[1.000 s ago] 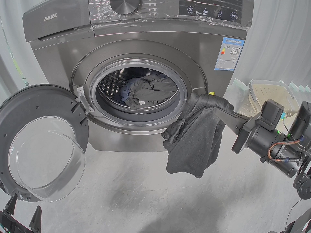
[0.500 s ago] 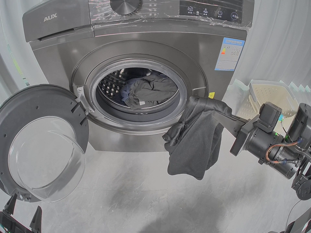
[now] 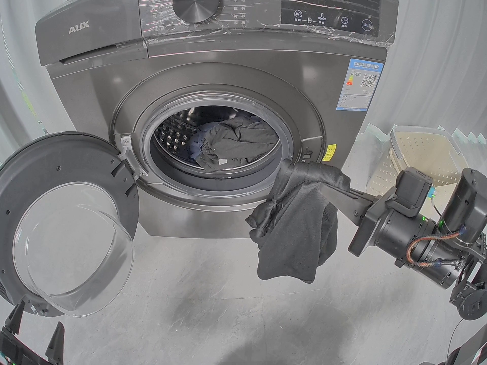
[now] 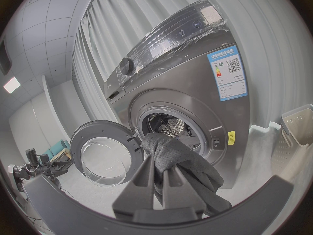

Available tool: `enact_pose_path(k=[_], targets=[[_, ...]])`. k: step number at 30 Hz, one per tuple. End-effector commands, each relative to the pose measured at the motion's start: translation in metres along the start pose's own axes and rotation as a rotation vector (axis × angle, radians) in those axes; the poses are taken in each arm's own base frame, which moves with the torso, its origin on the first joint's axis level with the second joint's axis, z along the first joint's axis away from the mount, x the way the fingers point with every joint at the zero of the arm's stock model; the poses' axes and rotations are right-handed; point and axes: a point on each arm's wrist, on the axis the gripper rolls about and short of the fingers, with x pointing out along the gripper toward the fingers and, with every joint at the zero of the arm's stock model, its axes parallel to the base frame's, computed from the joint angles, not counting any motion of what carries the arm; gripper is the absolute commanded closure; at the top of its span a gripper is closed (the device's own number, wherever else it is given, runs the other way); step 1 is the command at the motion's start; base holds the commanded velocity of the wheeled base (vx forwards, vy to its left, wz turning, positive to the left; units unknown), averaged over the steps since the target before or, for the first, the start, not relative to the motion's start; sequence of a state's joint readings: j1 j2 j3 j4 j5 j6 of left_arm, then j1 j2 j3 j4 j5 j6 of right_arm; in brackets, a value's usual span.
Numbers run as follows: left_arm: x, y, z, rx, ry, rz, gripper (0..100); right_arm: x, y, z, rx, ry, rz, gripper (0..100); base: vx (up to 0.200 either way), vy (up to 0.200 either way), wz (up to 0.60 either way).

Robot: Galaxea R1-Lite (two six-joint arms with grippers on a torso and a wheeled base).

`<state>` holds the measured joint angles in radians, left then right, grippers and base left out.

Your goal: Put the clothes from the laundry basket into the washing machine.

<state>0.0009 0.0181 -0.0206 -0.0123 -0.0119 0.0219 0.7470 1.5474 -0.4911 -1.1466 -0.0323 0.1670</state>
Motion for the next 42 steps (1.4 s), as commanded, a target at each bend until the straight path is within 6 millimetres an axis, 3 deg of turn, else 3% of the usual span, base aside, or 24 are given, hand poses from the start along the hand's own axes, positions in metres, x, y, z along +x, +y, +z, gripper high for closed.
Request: enact_pose_path(k=[1,4,9,14,15,17,23,35,42], targets=[[-0.011,0.000,0.061,0.001,-0.198,-0.046,0,0.011,0.012,-0.008,0.002,0.000,0.047,100,0.000,0.000,0.00],[-0.003,-0.001,0.078,0.014,-0.166,-0.131,0,0.022,0.018,-0.010,0.006,-0.001,0.068,100,0.000,0.000,0.00],[0.049,-0.005,0.088,0.016,0.018,-0.326,0,0.046,0.027,-0.017,0.012,-0.019,0.096,100,0.000,0.000,0.00],[0.096,-0.010,0.088,0.043,0.076,-0.446,0,0.075,0.032,-0.016,0.016,-0.136,0.115,100,0.000,0.000,0.00],[0.097,-0.010,0.088,0.044,0.076,-0.450,0,0.076,0.032,-0.016,0.016,-0.139,0.114,100,0.000,0.000,0.00],[0.117,-0.020,0.087,0.031,0.105,-0.543,0,0.089,0.035,-0.014,0.019,-0.181,0.125,100,0.000,0.000,0.00],[0.148,-0.038,0.075,0.026,0.196,-0.641,0,0.096,0.047,-0.008,0.031,-0.215,0.158,100,0.000,0.000,0.00],[0.194,-0.067,0.045,0.034,0.349,-0.730,0,0.097,0.045,-0.005,0.034,-0.238,0.151,100,0.000,0.000,0.00],[0.224,-0.084,0.030,0.032,0.345,-0.759,0,0.095,0.046,-0.005,0.033,-0.237,0.154,100,0.000,0.000,0.00]])
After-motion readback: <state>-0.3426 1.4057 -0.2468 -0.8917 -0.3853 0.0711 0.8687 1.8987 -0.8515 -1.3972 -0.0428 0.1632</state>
